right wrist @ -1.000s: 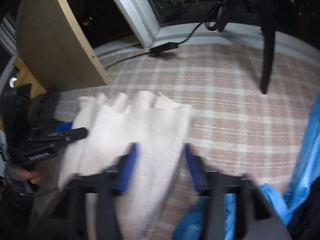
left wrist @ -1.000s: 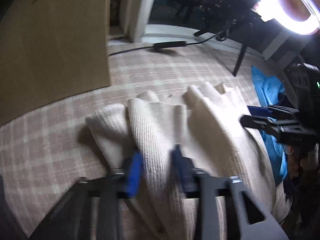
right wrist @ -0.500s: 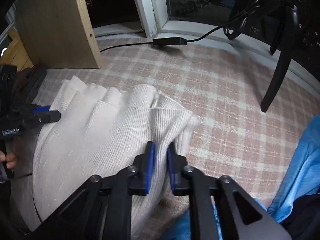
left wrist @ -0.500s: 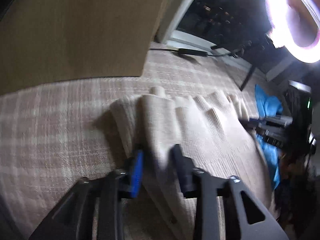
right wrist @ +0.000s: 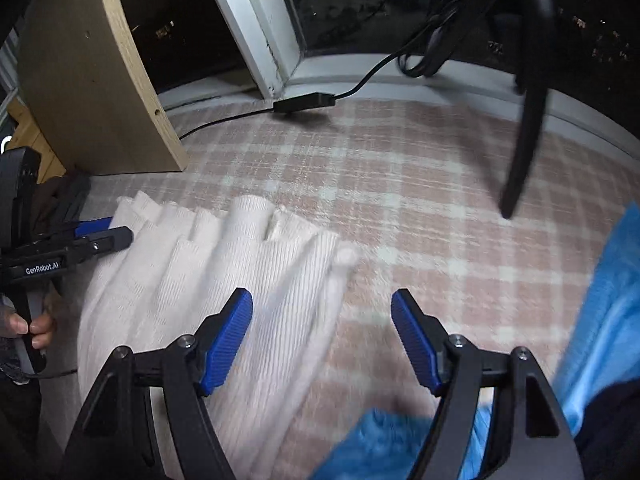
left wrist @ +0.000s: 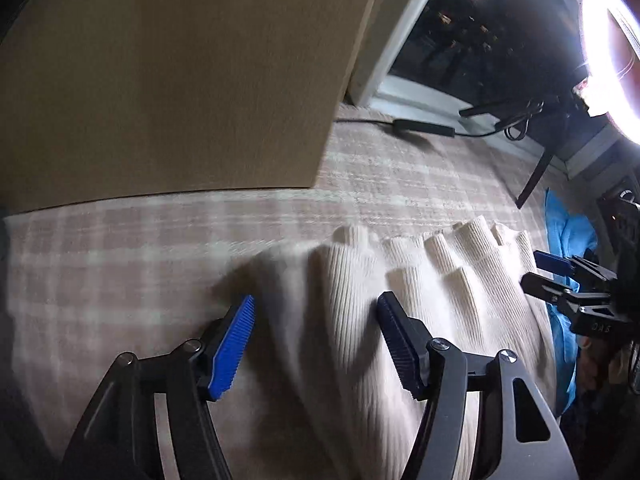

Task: Fold clothes
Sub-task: 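Fold the lifted hem over onto the sweater body with both grippers, then release the hem with both grippers and pull back from the folded sweater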

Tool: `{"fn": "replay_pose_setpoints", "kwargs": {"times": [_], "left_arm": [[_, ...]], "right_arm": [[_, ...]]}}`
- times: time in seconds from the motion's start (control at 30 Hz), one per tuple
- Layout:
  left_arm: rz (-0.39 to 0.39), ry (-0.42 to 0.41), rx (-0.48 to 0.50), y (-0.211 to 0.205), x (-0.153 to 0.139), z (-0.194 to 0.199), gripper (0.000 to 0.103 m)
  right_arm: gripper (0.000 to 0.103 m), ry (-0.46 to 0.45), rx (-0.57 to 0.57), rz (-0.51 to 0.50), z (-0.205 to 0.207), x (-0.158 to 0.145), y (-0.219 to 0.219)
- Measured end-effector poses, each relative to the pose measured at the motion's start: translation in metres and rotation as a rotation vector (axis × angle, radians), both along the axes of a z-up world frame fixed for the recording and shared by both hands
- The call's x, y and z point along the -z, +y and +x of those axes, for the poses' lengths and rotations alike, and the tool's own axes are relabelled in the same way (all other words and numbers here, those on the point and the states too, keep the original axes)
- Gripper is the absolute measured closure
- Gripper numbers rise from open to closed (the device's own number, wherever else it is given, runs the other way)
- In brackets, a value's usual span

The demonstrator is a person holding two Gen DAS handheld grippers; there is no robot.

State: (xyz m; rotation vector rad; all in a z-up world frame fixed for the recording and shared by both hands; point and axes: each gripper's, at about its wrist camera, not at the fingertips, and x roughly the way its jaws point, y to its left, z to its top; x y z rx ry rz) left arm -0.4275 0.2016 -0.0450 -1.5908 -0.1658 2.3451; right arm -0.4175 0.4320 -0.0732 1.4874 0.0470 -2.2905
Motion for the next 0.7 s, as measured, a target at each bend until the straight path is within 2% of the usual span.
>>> {"fn": "replay_pose_setpoints", "kwargs": {"times": [0.07,0.13,0.23,0.27,0.3,0.33,0.37,0.47,0.57,0.7], "left_arm": [[-0.033,-0.014,0.010,0.006,0.007,-0.009,0.032],[-0.059,-0.004,0.032,0.011,0.012,-0.016,0.028],[-0.064,0.018,0.052,0.014,0.015,-0.019,0.030],[-0.052,0.022,0.063,0.015,0.015,-0.020,0.041],[-0.021,0.017,0.082,0.015,0.014,-0.020,0.052],[0.010,0.013,0.100,0.016,0.014,-0.020,0.072],[0.041,0.008,0.119,0.016,0.013,-0.020,0.081],[0.077,0.004,0.134,0.016,0.009,-0.019,0.084],[0.167,0.018,0.118,0.003,-0.015,-0.010,0.086],[0.220,0.150,0.150,-0.010,-0.092,0.022,0.086]], "right_arm": [[0.032,-0.008,-0.017,0.012,-0.011,0.007,-0.005],[0.029,-0.029,-0.041,-0.027,-0.017,0.011,-0.005],[0.031,-0.038,-0.071,-0.084,-0.021,0.010,-0.004],[0.037,-0.046,-0.080,-0.105,-0.021,0.009,-0.004],[0.070,-0.053,-0.089,-0.126,-0.022,0.009,-0.004],[0.081,-0.069,-0.096,-0.160,-0.022,0.008,-0.004],[0.081,-0.088,-0.096,-0.195,-0.021,0.008,-0.004],[0.083,-0.067,-0.084,-0.201,-0.014,-0.003,-0.004],[0.085,-0.033,-0.053,-0.281,-0.003,-0.035,0.005],[0.087,0.091,-0.047,-0.323,0.026,-0.105,0.011]]}}
